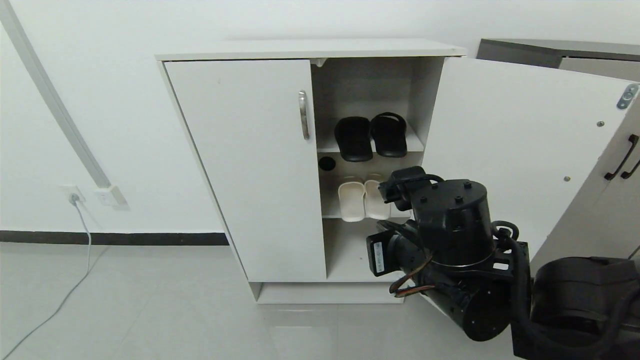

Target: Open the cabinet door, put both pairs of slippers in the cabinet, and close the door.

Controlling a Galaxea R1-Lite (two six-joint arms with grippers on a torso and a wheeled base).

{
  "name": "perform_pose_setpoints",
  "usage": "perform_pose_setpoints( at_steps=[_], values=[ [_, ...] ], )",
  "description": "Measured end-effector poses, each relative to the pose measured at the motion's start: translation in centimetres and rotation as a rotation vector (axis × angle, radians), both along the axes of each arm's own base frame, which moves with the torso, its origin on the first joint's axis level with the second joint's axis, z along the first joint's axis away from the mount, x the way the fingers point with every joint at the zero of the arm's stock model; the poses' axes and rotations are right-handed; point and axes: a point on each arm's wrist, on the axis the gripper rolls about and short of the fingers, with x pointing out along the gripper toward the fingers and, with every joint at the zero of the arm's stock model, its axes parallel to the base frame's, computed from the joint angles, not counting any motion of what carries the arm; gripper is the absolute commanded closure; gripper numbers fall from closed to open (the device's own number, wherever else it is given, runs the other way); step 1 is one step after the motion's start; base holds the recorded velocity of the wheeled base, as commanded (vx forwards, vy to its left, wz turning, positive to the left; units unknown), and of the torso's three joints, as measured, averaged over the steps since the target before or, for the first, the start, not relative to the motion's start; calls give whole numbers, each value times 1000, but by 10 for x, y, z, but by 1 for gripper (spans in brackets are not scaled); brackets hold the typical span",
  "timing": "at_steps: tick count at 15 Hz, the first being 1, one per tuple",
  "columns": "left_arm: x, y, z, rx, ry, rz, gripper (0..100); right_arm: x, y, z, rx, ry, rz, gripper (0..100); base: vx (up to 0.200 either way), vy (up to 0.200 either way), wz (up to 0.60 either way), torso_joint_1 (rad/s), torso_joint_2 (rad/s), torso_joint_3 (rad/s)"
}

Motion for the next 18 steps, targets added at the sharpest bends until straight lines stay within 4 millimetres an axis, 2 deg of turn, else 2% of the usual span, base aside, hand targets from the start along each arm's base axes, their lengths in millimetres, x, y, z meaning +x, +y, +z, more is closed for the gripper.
perform_pose_setpoints(
  at_steps=[15, 18],
  values=[
    [0, 0, 0, 0, 1, -1, 100, 0, -1, -12, -54, 15, 3, 100, 0, 0, 0, 0, 0, 0],
    [0, 0, 0, 0, 0, 0, 100, 1, -1, -13, -58, 16, 3, 100, 0, 0, 0, -1, -150, -198]
  ],
)
